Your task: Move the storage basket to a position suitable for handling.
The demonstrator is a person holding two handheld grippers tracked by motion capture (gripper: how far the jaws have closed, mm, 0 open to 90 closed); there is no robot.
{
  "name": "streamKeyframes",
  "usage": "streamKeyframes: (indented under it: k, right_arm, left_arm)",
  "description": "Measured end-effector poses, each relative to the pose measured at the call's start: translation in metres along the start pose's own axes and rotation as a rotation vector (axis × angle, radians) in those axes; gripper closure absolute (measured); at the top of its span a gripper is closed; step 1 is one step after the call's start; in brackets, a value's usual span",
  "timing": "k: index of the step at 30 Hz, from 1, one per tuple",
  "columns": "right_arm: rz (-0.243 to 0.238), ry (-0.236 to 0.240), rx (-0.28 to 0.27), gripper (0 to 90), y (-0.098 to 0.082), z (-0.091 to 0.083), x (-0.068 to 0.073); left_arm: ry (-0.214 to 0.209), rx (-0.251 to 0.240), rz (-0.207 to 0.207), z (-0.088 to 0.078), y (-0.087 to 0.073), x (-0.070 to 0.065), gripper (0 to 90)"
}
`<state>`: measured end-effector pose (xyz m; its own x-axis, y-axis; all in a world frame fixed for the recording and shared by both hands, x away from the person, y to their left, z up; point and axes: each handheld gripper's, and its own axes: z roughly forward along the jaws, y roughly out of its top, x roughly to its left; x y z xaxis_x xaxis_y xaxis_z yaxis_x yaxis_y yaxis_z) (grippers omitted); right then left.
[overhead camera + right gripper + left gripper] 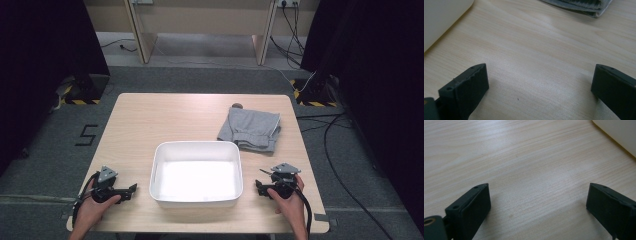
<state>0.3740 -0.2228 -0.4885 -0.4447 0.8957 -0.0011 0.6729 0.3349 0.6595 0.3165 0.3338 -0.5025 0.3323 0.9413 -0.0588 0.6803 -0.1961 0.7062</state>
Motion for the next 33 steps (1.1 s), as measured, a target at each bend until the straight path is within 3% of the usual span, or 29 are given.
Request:
streamKeyframes:
  k: [6,7,10,12,18,21,24,25,29,30,33]
  right_arm:
    - [-0.006,0.004,-0.014,9.5,-0.001,-0.002,0.003]
    - [-0.013,0.014,-0.024,17.3,-0.002,-0.005,0.008]
    - [-0.023,0.019,-0.012,17.3,-0.002,-0.008,0.012]
    - [0.002,0.04,-0.022,18.9,-0.007,-0.013,0.02]
    - [-0.029,0.079,-0.058,20.3,-0.025,-0.03,0.032]
    - [-0.077,0.098,-0.087,20.2,-0.036,-0.047,0.045]
    - [-0.087,0.112,-0.116,19.8,-0.039,-0.055,0.051]
    - [-0.103,0.13,-0.144,18.9,-0.04,-0.062,0.057]
    - [-0.126,0.154,-0.153,18.7,-0.041,-0.07,0.066]
    - [-0.138,0.166,-0.153,18.9,-0.041,-0.071,0.072]
    - [-0.155,0.188,-0.16,20.4,-0.041,-0.072,0.08]
  left_arm:
    - [0.001,0.0,0.001,0.0,0.0,0.0,4.9]
    - [0.001,-0.002,-0.002,0.0,0.0,0.0,5.0]
    - [-0.002,-0.023,-0.009,-0.003,-0.001,0.001,16.0]
    - [0.005,-0.027,-0.023,-0.004,-0.003,0.002,15.0]
    - [-0.033,-0.036,0.002,-0.018,-0.012,-0.015,15.3]
    - [-0.068,-0.065,0.028,-0.031,-0.014,-0.033,15.3]
    - [-0.091,-0.08,0.03,-0.036,-0.015,-0.041,15.3]
    - [-0.114,-0.09,0.041,-0.04,-0.017,-0.05,15.3]
    - [-0.139,-0.101,0.076,-0.043,-0.018,-0.062,15.3]
    - [-0.169,-0.108,0.093,-0.044,-0.018,-0.069,15.3]
    - [-0.197,-0.129,0.112,-0.044,-0.016,-0.076,15.3]
